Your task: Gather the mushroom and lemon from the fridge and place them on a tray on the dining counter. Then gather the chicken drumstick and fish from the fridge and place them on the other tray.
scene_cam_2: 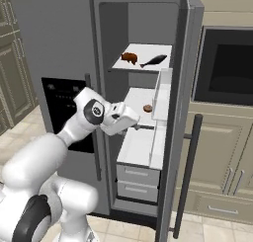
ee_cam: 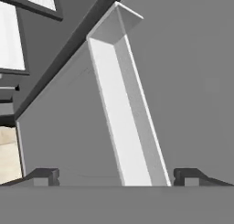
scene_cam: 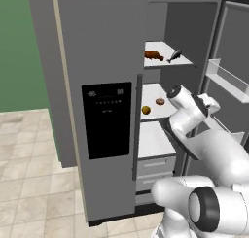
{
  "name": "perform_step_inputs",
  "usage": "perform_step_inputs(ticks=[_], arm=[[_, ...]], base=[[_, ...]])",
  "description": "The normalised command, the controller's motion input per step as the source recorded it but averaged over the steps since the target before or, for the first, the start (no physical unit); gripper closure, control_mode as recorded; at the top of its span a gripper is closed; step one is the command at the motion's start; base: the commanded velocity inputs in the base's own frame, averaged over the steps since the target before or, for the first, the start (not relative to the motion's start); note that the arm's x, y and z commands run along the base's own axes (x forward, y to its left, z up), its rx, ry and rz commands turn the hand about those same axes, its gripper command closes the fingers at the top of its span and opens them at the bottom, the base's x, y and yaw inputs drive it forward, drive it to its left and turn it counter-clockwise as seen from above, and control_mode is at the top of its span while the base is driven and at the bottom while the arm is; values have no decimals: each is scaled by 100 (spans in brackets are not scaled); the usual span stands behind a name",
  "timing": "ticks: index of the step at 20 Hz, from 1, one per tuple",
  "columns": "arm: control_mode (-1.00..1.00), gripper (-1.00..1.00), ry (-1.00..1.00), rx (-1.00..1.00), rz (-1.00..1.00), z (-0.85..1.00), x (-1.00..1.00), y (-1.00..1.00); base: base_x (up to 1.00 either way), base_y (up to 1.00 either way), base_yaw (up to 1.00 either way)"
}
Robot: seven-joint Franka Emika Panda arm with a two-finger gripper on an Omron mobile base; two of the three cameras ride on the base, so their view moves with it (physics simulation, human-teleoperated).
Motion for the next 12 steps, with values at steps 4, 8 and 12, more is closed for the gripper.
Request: perform_step_inputs(ticks=[4, 8, 12], arm=[[-100, -100, -30, 4, 7, 0, 0, 98], [-100, -100, -26, 12, 11, 0, 0, 87], [-100, -100, -22, 11, 8, 0, 0, 79]], base=[[0, 0, 0], [0, 0, 0], [0, 0, 0]])
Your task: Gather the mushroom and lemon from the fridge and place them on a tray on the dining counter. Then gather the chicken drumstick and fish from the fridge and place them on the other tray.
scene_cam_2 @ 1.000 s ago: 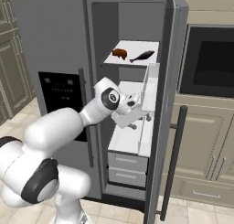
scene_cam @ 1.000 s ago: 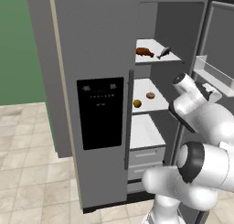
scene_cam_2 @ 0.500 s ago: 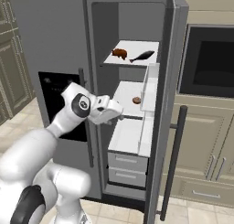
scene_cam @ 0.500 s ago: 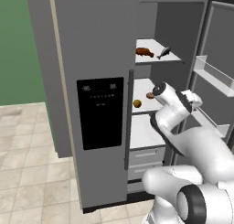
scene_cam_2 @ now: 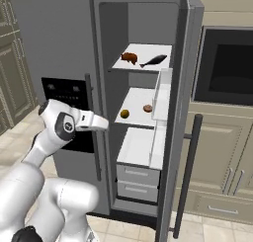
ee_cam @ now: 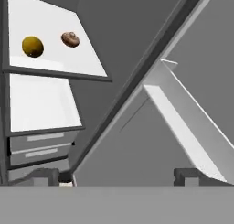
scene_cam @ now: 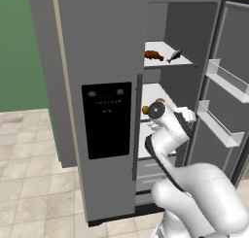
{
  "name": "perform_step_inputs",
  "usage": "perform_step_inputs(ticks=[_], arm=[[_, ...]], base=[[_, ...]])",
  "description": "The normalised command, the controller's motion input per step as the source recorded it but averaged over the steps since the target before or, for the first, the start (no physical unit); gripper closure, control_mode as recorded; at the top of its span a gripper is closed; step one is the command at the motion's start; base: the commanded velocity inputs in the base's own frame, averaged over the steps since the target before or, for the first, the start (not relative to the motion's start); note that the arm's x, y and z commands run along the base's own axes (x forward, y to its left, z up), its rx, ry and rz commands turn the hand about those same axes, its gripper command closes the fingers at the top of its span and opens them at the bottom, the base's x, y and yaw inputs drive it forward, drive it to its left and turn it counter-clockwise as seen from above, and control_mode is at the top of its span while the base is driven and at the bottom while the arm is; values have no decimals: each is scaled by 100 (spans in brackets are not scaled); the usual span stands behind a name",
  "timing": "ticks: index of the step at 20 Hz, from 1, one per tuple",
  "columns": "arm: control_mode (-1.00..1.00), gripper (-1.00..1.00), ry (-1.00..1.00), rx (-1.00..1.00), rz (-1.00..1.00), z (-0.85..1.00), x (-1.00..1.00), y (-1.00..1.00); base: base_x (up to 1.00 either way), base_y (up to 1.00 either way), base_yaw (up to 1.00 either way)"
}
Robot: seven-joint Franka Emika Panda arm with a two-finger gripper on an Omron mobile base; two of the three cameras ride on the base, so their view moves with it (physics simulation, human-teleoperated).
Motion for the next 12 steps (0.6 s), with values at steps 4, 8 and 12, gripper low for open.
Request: perform_step_inputs(ticks=[4, 8, 12], arm=[[-100, -100, -19, 10, 14, 26, 1, 34], [-100, -100, -9, 8, 21, 41, 2, 2], [-100, -100, 0, 9, 24, 48, 12, 0]], base=[[0, 0, 0], [0, 0, 0], [0, 0, 0]])
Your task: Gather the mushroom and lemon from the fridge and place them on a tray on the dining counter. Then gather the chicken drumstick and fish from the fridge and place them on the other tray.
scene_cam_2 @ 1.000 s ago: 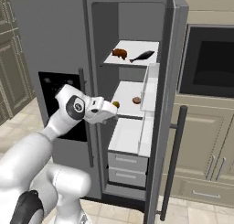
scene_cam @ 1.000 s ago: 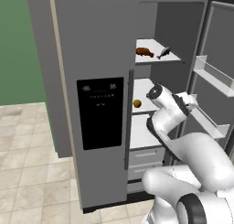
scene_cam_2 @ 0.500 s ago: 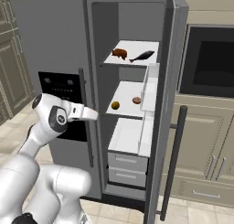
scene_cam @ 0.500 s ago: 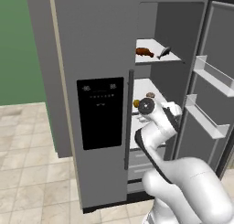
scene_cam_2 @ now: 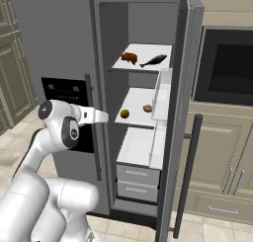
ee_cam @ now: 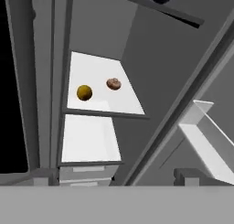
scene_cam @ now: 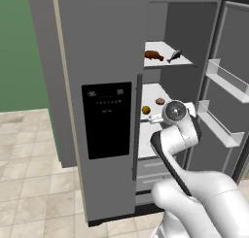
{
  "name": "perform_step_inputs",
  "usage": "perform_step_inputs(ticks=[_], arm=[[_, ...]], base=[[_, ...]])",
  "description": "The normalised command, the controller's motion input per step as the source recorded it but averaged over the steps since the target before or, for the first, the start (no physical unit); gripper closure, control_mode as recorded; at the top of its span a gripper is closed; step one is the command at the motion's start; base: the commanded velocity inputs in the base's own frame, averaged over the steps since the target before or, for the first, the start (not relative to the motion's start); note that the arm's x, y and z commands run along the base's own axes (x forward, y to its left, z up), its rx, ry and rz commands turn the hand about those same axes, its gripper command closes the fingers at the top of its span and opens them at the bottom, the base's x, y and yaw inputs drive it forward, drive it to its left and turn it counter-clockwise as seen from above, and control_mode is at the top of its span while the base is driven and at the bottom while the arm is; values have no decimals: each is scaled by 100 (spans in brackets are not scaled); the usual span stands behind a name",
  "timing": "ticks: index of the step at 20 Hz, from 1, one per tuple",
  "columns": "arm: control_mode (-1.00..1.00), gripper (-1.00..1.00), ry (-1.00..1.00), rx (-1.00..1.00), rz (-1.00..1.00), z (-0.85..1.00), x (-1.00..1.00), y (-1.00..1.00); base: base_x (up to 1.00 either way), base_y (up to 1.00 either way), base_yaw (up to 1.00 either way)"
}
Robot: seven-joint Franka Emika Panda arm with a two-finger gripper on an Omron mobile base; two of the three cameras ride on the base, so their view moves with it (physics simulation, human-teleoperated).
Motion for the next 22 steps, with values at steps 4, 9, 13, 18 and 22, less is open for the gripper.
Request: perform_step_inputs(ticks=[4, 9, 13, 18, 22], arm=[[-100, -100, 5, 10, 18, 45, 6, 0], [-100, -100, 9, 3, 8, 22, -53, 0], [-100, -100, 5, 1, 3, 2, -91, 0], [-100, -100, 10, 1, 4, -10, -60, 0], [-100, -100, 9, 0, 0, -20, -38, 0]], base=[[0, 0, 0], [0, 0, 0], [0, 0, 0], [0, 0, 0], [0, 0, 0]])
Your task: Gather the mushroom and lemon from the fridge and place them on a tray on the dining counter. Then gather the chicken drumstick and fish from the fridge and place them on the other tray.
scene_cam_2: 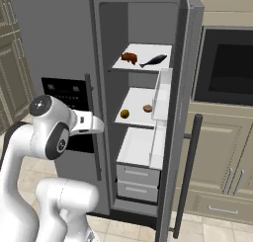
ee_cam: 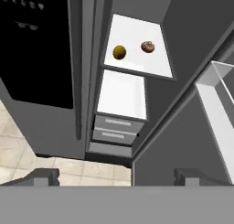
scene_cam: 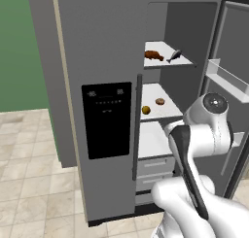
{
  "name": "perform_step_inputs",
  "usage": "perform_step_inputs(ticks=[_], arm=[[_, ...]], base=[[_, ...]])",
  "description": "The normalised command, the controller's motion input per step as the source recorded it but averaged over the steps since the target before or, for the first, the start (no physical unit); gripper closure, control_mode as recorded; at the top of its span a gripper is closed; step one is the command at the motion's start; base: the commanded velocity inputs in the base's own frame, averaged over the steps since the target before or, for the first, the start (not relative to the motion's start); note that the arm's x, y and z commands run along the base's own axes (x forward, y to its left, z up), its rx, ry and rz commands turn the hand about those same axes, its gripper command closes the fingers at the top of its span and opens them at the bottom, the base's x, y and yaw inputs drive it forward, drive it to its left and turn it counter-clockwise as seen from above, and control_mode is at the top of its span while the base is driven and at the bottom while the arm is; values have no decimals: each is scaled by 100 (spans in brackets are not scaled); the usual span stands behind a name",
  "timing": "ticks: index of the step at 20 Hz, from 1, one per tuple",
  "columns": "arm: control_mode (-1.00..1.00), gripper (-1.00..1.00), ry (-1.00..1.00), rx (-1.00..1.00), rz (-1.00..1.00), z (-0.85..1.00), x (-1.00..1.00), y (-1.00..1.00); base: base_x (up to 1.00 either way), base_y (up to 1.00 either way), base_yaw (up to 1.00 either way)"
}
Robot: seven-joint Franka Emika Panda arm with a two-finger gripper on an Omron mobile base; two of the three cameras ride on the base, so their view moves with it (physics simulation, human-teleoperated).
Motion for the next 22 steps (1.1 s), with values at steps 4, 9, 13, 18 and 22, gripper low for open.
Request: perform_step_inputs(ticks=[4, 9, 13, 18, 22], arm=[[-100, -100, 1, 0, 0, -1, -1, 0], [100, -100, 0, 0, 0, 0, 0, 0], [100, -100, 0, 0, 0, 0, 0, 0], [100, -100, 0, 0, 0, 0, 0, 0], [100, -100, 0, 0, 0, 0, 0, 0]], base=[[0, 0, 0], [4, 0, -1], [41, 9, -14], [44, 25, -21], [41, 4, -17]])
